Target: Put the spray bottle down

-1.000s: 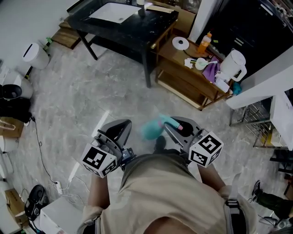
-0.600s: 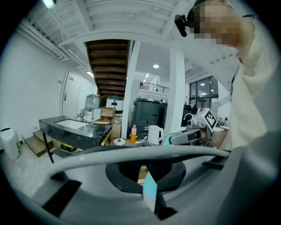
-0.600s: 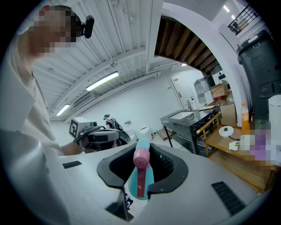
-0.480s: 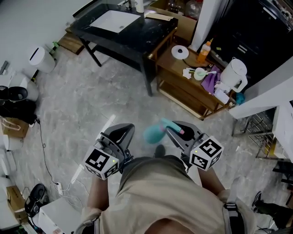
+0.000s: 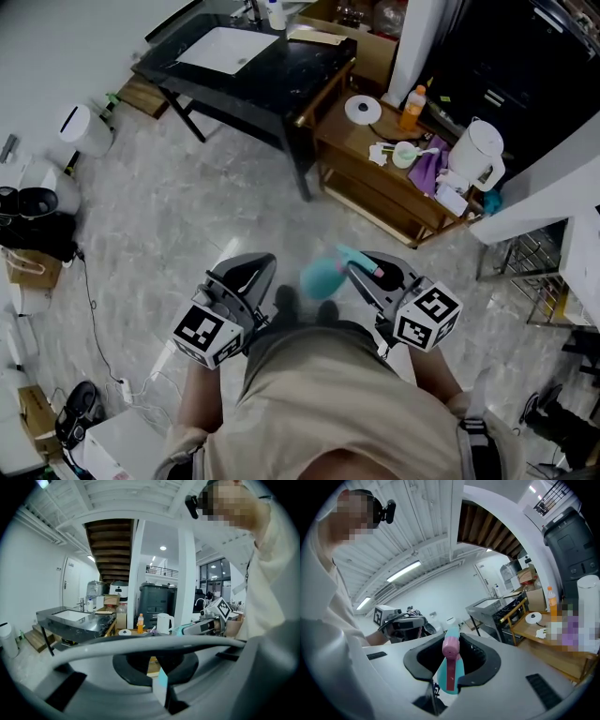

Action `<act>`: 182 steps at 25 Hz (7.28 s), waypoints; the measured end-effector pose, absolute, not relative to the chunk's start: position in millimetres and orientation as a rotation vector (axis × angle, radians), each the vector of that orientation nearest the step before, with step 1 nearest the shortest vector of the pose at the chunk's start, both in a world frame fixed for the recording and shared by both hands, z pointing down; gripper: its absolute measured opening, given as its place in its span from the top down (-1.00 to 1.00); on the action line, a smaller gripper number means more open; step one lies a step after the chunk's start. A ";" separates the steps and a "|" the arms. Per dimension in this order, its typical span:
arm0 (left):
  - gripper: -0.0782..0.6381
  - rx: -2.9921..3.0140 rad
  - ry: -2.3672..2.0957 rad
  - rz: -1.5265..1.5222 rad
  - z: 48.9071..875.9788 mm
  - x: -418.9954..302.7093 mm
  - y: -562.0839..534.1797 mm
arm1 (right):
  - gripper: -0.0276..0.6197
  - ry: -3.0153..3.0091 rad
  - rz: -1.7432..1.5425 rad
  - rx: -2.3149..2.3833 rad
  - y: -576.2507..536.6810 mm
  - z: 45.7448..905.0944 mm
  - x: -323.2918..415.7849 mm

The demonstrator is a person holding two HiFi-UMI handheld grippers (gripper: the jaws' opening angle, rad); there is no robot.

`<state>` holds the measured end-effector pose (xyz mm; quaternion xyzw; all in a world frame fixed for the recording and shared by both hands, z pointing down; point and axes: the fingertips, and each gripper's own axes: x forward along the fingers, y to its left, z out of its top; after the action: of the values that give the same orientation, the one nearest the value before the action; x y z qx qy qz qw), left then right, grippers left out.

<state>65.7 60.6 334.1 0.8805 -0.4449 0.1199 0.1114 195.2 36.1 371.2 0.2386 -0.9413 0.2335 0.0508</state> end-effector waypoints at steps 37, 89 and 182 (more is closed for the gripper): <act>0.76 2.512 -1.357 0.211 351.8 -74.2 -79.3 | 0.63 -2.750 0.606 0.825 -66.0 362.1 89.5; 0.76 2.420 -1.408 0.117 353.5 -161.4 -208.5 | 0.63 -2.811 0.244 0.922 -297.3 302.9 32.1; 0.76 2.236 -1.616 0.223 356.8 -132.5 -296.8 | 0.63 -2.770 0.128 0.846 -549.2 337.9 27.1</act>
<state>-132.5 -296.8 356.8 0.7939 -0.5736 0.0791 0.1858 27.1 -549.2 337.9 0.2898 -0.9484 0.0438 0.1207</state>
